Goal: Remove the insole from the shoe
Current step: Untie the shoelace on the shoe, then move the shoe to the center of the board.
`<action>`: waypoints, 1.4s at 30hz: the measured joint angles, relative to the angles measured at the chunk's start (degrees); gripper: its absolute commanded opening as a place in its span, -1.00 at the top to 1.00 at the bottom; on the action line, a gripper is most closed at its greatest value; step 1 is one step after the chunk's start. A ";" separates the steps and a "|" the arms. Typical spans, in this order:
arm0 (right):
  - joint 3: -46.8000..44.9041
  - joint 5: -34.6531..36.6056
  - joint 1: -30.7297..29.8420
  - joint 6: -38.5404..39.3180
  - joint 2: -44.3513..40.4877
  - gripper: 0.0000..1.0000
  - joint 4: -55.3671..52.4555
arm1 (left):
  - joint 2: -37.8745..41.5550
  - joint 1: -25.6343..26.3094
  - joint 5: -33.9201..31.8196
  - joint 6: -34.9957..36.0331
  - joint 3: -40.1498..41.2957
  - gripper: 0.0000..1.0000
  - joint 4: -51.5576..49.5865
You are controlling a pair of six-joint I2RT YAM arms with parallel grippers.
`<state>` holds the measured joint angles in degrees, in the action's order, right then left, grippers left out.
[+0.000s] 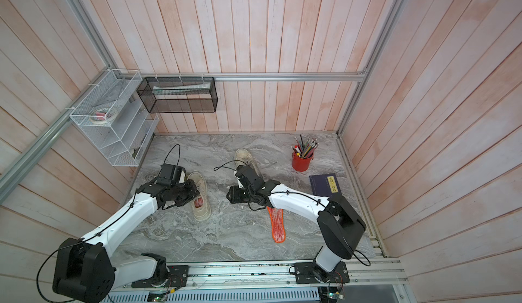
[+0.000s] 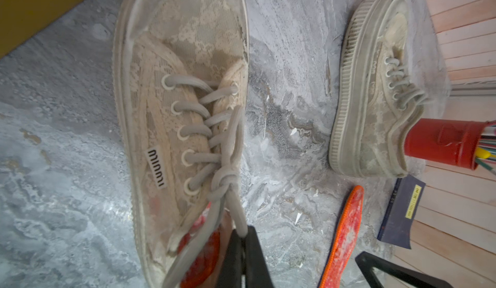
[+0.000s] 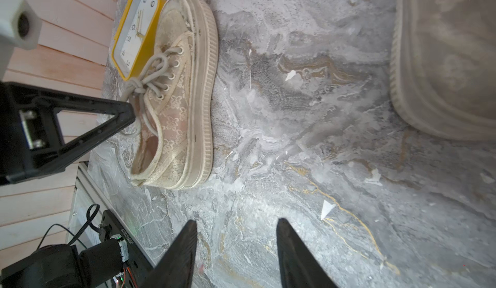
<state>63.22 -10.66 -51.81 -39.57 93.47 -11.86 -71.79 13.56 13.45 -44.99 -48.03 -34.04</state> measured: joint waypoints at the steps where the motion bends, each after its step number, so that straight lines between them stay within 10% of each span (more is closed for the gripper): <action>1: 0.55 0.00 -0.55 0.83 0.59 -0.03 0.37 | 0.00 0.00 0.00 0.00 0.00 1.00 0.00; 33: 18.27 -7.72 -4.92 11.43 26.18 -0.08 14.23 | 5.38 -0.07 0.07 -0.92 0.70 1.00 0.55; 42: 20.06 -4.70 -4.96 8.28 28.72 0.54 14.84 | 10.12 -0.39 -0.31 -4.42 0.31 1.00 -0.02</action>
<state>83.29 -15.35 -56.77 -31.29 122.19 2.98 -61.67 13.17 13.15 -49.41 -47.72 -34.06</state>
